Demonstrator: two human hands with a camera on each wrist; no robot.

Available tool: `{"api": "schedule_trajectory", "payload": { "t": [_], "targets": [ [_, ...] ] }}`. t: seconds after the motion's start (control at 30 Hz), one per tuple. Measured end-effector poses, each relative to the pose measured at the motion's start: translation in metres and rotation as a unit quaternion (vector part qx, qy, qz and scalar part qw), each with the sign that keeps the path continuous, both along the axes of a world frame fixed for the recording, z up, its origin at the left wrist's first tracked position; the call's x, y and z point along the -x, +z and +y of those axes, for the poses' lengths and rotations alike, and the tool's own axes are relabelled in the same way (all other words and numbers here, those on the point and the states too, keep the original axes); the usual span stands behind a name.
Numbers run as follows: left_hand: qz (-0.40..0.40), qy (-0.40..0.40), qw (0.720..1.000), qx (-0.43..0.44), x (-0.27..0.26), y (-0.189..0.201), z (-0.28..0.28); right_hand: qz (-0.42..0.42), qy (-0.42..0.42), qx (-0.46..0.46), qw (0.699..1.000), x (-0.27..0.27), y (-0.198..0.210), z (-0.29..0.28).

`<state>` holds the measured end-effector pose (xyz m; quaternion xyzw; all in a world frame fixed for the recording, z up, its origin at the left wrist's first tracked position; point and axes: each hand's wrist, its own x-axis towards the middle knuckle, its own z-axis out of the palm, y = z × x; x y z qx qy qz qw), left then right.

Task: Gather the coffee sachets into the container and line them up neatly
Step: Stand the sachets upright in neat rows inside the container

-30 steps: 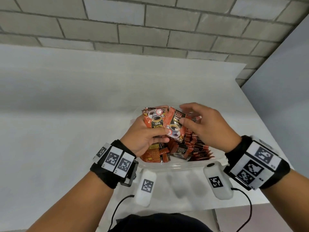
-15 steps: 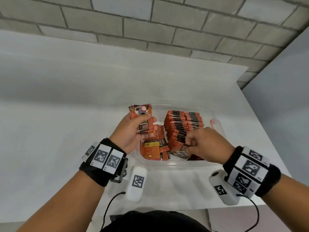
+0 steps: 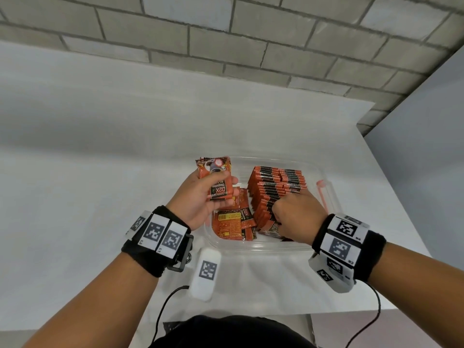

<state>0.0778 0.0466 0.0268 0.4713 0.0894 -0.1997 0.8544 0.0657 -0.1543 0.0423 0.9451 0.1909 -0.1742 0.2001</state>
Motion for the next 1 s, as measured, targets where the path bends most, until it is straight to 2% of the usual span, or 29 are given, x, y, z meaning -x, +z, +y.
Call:
{"api": "schedule_trajectory", "payload": {
  "t": [0.43,0.77,0.9,1.0],
  "targets": [
    [0.0,-0.001,1.0,0.006,0.0,-0.001,0.001,-0.004,0.01,0.002,1.0,0.002,-0.006,0.002],
    [0.002,-0.013,1.0,-0.008,-0.001,0.002,0.0,-0.005,-0.02,-0.07,0.997,-0.001,0.001,-0.008],
    [0.034,-0.042,0.999,-0.006,0.0,0.007,-0.003,0.007,-0.061,-0.152,0.986,-0.004,0.014,-0.016],
    [0.035,-0.063,0.997,-0.001,0.002,0.011,-0.006,0.005,-0.111,-0.286,0.952,-0.012,0.028,-0.025]
  ]
}}
